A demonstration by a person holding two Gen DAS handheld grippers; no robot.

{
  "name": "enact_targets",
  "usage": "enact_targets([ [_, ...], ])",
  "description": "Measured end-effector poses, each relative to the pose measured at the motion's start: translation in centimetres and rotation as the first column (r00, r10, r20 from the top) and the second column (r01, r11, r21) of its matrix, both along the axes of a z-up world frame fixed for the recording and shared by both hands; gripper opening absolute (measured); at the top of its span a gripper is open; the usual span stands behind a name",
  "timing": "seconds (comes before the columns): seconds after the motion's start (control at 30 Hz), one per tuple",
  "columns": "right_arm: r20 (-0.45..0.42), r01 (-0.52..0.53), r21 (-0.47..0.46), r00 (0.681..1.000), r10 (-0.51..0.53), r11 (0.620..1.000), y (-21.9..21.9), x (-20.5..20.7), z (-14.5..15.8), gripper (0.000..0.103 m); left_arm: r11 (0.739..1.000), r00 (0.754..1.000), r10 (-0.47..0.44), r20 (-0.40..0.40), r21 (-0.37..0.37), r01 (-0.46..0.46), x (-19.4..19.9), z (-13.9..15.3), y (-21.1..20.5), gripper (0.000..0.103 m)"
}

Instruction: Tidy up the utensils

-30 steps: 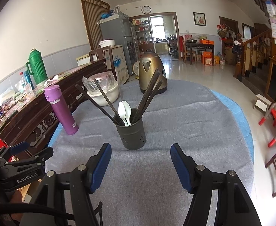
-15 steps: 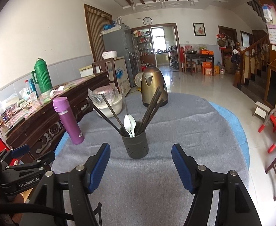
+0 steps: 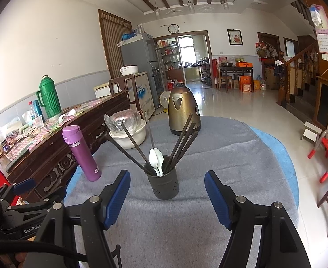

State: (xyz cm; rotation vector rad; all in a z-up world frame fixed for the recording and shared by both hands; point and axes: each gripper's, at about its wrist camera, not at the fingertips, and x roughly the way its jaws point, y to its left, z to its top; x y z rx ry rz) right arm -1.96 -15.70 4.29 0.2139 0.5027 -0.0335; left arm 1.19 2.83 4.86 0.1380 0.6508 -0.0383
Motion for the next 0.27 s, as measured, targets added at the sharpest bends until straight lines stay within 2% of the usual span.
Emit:
enact_targets([
  [0.17, -0.02, 0.01, 0.01, 1.0, -0.01, 1.0, -0.5, 1.4, -0.7, 0.072, 1.0, 1.0, -0.008, -0.016, 0.0, 0.008, 1.7, -0.5, 0.0, 0.091],
  [0.27, -0.044, 0.03, 0.0, 0.999, -0.03, 1.0, -1.1, 2.7, -1.8, 0.073, 1.0, 0.998, -0.015, -0.06, -0.012, 0.015, 3.6, -2.1, 0.1, 0.091],
])
